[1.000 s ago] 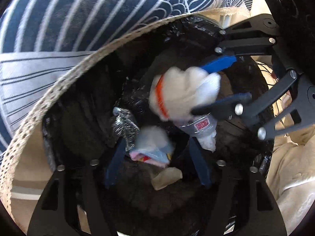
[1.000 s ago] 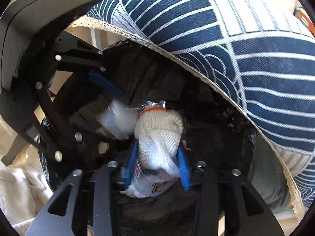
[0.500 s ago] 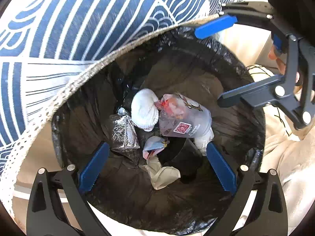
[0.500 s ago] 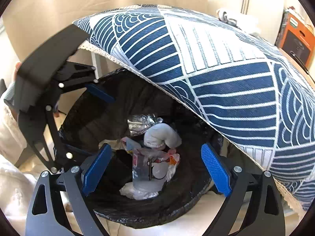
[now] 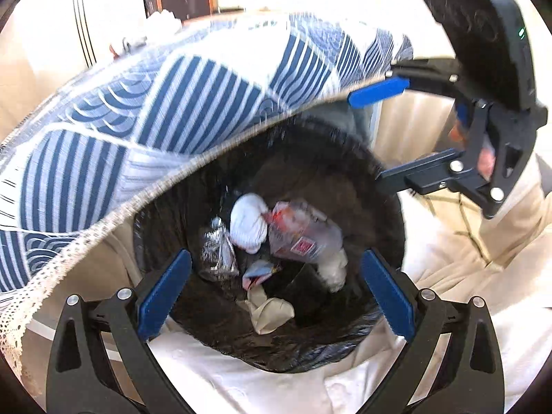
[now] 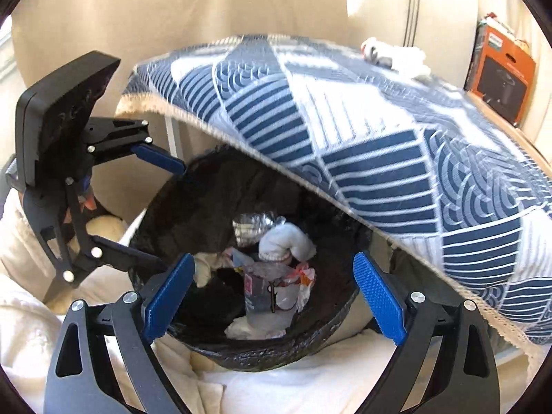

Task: Collect trash
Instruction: 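Raise both tools from the bin toward the last sock and tissue, then grasp the white tissue with the right gripper while the left grasps the white sock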

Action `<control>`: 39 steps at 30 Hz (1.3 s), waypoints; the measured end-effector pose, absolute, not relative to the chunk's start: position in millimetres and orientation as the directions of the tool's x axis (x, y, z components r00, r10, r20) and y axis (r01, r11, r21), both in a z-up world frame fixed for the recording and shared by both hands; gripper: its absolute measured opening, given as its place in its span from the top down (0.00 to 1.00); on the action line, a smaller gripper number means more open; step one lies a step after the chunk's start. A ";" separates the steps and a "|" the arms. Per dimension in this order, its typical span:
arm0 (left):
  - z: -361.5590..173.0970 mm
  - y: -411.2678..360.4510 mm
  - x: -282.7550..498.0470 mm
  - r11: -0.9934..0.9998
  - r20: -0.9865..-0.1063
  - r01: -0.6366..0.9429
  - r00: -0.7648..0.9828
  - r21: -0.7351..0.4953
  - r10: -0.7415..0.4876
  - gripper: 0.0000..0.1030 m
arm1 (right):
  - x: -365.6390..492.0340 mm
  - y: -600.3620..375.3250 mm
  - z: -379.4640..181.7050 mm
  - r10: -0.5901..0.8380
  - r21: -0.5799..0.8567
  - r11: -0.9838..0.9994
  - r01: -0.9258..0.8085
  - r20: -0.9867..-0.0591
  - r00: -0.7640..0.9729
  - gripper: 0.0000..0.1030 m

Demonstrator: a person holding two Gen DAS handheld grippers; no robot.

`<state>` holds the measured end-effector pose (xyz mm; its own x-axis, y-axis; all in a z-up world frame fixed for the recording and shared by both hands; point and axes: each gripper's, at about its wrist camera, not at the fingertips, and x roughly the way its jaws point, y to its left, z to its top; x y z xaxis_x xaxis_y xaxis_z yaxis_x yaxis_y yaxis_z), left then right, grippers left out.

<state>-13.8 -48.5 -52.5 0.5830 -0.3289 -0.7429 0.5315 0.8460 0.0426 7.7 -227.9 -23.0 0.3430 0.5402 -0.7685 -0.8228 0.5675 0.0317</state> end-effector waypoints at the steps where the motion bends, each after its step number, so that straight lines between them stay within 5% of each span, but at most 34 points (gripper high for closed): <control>1: -47.4 -46.6 -16.0 0.846 -0.732 0.532 0.591 0.037 -0.340 0.06 | 7.0 -230.1 -18.2 0.557 0.046 0.566 -0.823 -0.757 0.341 0.14; 13: 24.4 -22.6 -17.8 0.906 -0.528 0.419 0.782 0.053 -0.331 0.06 | 34.4 -260.8 61.8 0.651 0.144 0.686 -0.713 -0.560 0.513 0.08; 20: 59.3 -15.6 17.2 0.950 -0.503 0.310 0.828 0.043 -0.247 0.06 | 76.2 -258.7 94.8 0.567 0.063 0.783 -0.619 -0.482 0.668 0.08; 39: 112.7 10.5 170.9 0.958 -0.469 0.276 0.837 -0.084 -0.282 0.06 | 223.9 -195.8 104.9 0.571 0.108 0.745 -0.658 -0.615 0.544 0.08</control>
